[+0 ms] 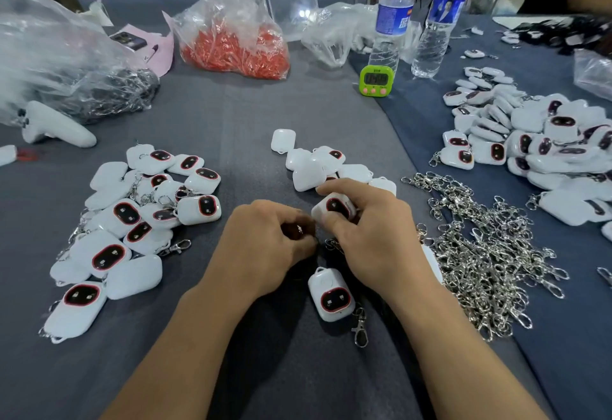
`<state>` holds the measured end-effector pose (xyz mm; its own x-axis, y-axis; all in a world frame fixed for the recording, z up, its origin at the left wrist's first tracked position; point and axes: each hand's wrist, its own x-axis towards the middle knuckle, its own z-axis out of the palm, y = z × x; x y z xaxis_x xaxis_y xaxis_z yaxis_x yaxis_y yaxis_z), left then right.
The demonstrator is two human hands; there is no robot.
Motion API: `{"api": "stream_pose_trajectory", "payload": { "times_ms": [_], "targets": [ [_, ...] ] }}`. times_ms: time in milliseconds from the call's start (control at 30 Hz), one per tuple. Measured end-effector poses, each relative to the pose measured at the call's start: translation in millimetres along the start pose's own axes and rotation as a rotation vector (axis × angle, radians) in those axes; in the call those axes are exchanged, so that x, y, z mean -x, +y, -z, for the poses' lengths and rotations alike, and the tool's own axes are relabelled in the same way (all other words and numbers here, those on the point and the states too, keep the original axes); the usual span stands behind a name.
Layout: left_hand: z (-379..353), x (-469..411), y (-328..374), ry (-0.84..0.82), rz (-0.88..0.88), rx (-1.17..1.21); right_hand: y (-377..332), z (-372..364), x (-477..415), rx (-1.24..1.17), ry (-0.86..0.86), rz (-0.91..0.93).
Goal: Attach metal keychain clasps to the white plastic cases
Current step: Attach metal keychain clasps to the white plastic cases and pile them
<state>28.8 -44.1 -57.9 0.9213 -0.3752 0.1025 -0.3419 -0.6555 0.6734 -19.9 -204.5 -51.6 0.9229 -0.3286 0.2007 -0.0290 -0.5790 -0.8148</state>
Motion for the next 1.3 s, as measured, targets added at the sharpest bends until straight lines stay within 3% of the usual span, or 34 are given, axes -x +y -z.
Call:
{"api": "stream_pose_trajectory", "payload": {
  "times_ms": [533,800,933,1133,1300],
  "targets": [
    [-0.3,1.4,4.8,-0.002,0.001,-0.003,-4.6,8.6,-2.2,0.029,-0.103,0.011],
    [-0.7,8.8,9.1,0.179,-0.246,-0.232,-0.4,7.6,-2.6,-0.042,-0.115,-0.053],
    [-0.4,10.1,12.0,0.25,-0.25,-0.275,0.3,3.4,-2.6,-0.191,-0.134,-0.142],
    [1.6,9.5,12.8,0.297,-0.162,0.057,0.1,2.3,-6.4,-0.443,-0.135,-0.262],
    [5.6,4.3,8.8,0.227,-0.09,0.272,-6.5,10.0,-9.0,-0.731,-0.182,-0.383]
  ]
}}
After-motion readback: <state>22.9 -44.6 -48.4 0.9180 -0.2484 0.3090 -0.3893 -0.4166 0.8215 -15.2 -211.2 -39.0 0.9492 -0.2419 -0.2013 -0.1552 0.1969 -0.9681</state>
